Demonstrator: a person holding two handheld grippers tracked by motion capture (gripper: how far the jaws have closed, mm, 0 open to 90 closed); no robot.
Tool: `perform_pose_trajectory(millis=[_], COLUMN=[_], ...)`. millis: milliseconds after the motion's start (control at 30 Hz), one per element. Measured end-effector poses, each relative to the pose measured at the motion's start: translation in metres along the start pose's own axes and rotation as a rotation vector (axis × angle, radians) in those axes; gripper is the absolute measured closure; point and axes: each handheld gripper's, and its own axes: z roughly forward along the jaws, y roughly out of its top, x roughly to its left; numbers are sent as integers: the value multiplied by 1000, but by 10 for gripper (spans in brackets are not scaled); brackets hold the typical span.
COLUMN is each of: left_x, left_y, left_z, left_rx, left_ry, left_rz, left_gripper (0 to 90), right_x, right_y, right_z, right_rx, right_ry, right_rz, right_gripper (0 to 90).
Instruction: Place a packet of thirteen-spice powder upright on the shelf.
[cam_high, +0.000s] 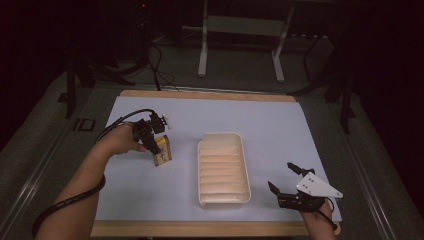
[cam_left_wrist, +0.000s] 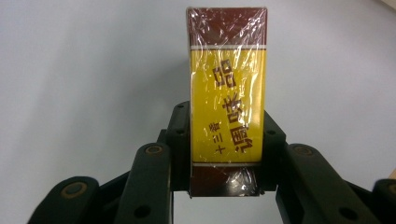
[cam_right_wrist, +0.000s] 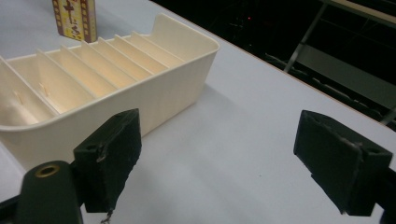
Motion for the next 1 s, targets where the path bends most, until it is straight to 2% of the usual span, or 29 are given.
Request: perform_pose_trajectory(millis=[233, 300, 367, 400, 500, 600, 633, 733, 867, 1000], left_x=[-4, -6, -7, -10, -10, -12, -15, -18, -19, -23], left_y=[-5, -8, -9, -11, -12, -13, -13, -12, -10, -6], left_z=[-7, -13, -15, -19, -26, -32, -37, -43, -47, -60], left_rx=[-40, -67, -70, -76, -89, -110, -121, -117, -119, -147], left_ry=[-31, -44, -39, -7, 9, 3, 4, -6, -1, -4], left_rz=[24, 52, 54, 90, 90, 99, 116, 128, 133, 162], left_gripper=[674, 675, 675, 675, 675, 675, 675, 675, 675, 675], right_x=[-2, -2, -2, -2, -2, -3, -3, -3, -2, -2], right_y=[0, -1, -1, 0, 0, 0, 0, 0, 0, 1], right_z=[0, 0, -1, -1, -1, -1, -1, -1, -1, 0], right_rx=[-3, -4, -4, -5, -10, -10, -9, -8, -8, -7], right_ry=[-5, -9, -10, -11, -13, -11, -10, -10, -10, -8], right_rz=[1, 1, -3, -4, -4, -4, -2, -5, -10, -10], right_gripper=[151, 151, 151, 152, 151, 151, 152, 152, 151, 152])
